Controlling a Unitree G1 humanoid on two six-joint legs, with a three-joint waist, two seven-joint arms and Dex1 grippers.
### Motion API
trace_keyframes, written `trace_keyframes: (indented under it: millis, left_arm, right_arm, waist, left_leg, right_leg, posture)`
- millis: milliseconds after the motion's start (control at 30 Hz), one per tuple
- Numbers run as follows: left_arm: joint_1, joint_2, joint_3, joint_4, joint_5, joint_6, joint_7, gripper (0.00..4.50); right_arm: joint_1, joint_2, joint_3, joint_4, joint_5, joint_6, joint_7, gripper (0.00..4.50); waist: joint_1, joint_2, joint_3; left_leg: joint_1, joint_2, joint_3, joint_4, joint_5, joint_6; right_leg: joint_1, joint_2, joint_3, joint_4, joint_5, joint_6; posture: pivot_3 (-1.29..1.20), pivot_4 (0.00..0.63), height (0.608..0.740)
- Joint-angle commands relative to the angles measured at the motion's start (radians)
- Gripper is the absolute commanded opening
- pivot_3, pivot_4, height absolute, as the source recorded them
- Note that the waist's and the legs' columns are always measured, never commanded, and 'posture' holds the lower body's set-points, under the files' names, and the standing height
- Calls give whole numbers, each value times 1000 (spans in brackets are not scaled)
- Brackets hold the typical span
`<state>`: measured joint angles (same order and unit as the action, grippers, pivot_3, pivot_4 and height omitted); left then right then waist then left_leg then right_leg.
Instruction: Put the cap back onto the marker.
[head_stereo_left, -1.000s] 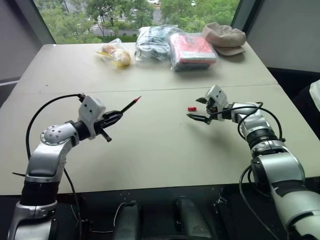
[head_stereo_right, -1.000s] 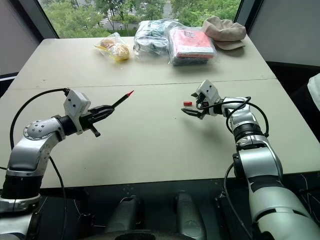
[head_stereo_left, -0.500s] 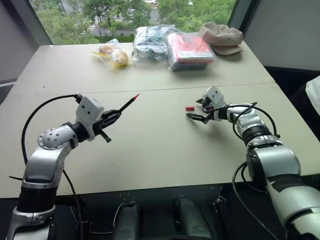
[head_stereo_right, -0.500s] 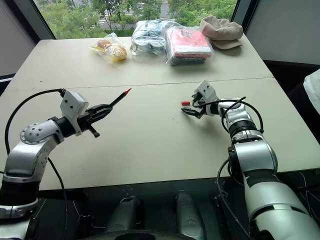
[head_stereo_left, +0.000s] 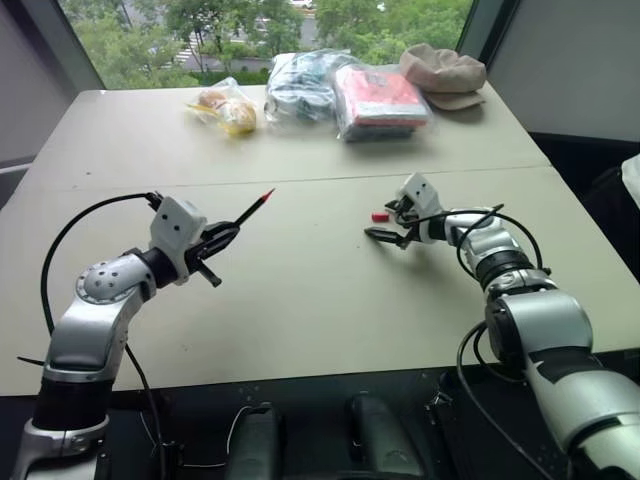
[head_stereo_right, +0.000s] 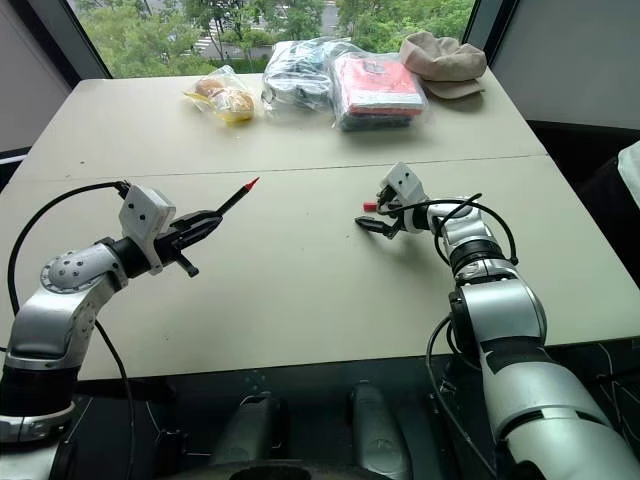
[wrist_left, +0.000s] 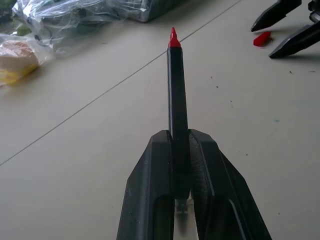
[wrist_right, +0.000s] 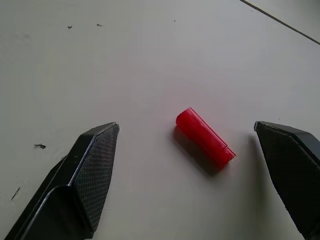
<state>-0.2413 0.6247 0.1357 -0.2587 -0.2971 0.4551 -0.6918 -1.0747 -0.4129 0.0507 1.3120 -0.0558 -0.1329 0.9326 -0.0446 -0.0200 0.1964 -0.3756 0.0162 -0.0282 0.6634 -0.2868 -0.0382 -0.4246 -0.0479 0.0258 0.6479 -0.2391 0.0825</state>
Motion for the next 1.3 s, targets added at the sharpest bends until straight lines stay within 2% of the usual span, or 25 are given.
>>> trace_keyframes:
  millis: [33,100,200,400,833,900,1033,1300]
  left_arm:
    - [-12,13,20,-34,-14,-5,2,46]
    - [-15,14,20,-32,-14,-6,2,46]
    - [-18,15,18,-30,-13,-8,0,0]
    - [-23,13,15,-29,-13,-8,0,0]
    - [-39,2,-5,-12,-8,-14,-3,0]
    - [-42,3,-6,-8,-10,-14,-9,0]
    - [-49,4,-13,7,-14,-26,-34,0]
    - [-84,43,-104,135,15,-184,-230,0]
  right_arm:
    - [-15,-2,-18,-2,-3,12,8,4500]
    - [-10,-2,-16,-1,-8,14,8,4500]
    - [-3,-4,-14,-1,-15,15,7,3628]
    - [5,-9,-14,-3,-23,12,7,634]
    - [57,5,-23,-41,-11,-14,54,634]
    - [70,8,-23,-54,-8,-18,66,89]
    - [86,13,-24,-78,-3,-22,59,18]
    - [121,-25,54,-288,-41,-156,128,18]
  waist:
    - [0,0,0]
    - [0,0,0]
    - [0,0,0]
    - [0,0,0]
    - [1,0,0]
    - [0,0,0]
    - [0,0,0]
    - [-2,0,0]
  left_leg:
    - [0,0,0,0,0,0]
    - [0,0,0,0,0,0]
    - [0,0,0,0,0,0]
    - [0,0,0,0,0,0]
    - [0,0,0,0,0,0]
    - [0,0,0,0,0,0]
    - [0,0,0,0,0,0]
    - [0,0,0,0,0,0]
  right_leg:
    - [0,0,0,0,0,0]
    - [0,0,0,0,0,0]
    - [0,0,0,0,0,0]
    - [0,0,0,0,0,0]
    - [0,0,0,0,0,0]
    - [0,0,0,0,0,0]
    - [0,0,0,0,0,0]
    - [0,1,0,0,0,0]
  posture:
    - [0,150,740]
    - [0,150,740]
    - [0,150,740]
    - [0,150,740]
    - [0,150,740]
    - [0,150,740]
    - [0,150,740]
    - [0,150,740]
